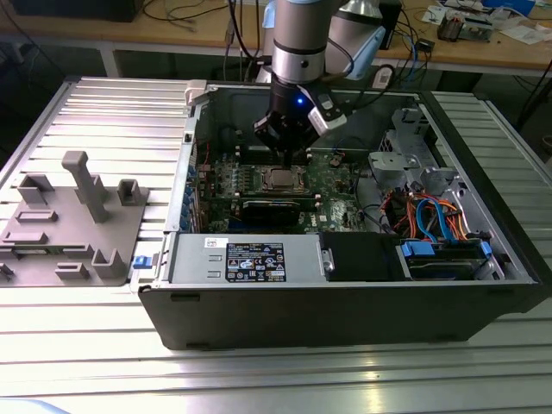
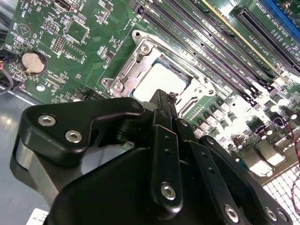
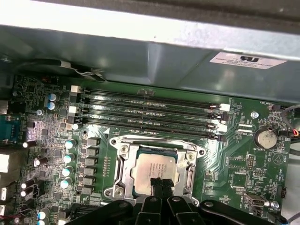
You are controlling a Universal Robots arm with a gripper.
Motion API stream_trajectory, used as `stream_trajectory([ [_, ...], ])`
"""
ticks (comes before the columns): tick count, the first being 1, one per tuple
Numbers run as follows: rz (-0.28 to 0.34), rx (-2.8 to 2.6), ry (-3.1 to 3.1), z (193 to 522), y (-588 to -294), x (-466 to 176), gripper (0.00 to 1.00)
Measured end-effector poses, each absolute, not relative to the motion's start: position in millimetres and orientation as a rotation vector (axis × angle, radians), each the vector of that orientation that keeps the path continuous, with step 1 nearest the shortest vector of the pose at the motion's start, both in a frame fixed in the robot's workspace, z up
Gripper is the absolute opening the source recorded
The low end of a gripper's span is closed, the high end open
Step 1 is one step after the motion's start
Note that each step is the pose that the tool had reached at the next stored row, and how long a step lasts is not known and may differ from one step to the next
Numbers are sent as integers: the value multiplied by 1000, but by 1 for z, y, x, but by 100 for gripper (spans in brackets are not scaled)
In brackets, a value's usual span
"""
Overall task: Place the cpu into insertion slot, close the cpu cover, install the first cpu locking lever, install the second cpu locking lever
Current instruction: 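Install the second cpu locking lever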
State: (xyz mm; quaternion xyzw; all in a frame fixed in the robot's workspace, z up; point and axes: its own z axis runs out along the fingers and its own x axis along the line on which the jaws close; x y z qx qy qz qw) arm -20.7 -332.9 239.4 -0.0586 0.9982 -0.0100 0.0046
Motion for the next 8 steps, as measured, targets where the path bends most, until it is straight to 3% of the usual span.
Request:
stream_trajectory([
  [8,-32,-184,3127,246,-333,-21,11],
])
